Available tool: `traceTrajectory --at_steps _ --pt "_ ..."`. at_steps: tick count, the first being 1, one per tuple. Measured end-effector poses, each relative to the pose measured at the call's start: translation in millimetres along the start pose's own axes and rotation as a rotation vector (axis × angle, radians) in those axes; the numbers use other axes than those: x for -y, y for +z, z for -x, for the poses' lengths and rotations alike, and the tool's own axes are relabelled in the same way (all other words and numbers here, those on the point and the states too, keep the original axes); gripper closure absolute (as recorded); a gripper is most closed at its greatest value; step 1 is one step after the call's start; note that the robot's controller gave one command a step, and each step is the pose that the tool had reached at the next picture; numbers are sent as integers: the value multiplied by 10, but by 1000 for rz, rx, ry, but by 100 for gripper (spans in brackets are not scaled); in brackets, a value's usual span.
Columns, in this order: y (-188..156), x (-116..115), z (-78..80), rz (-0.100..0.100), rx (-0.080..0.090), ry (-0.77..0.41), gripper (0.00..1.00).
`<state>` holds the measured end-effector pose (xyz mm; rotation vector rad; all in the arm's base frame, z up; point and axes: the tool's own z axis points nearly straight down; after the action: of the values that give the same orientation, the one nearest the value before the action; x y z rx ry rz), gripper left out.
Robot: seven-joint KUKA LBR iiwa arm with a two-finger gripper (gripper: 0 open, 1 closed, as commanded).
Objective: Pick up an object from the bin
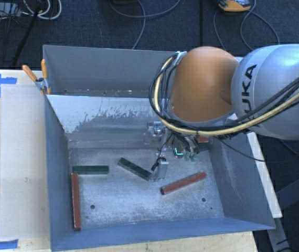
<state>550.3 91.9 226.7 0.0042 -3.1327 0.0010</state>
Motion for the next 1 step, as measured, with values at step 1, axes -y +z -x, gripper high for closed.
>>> traceTrajectory --at_steps 1 --pt "1530 428 -89 -1 0 -14 0"
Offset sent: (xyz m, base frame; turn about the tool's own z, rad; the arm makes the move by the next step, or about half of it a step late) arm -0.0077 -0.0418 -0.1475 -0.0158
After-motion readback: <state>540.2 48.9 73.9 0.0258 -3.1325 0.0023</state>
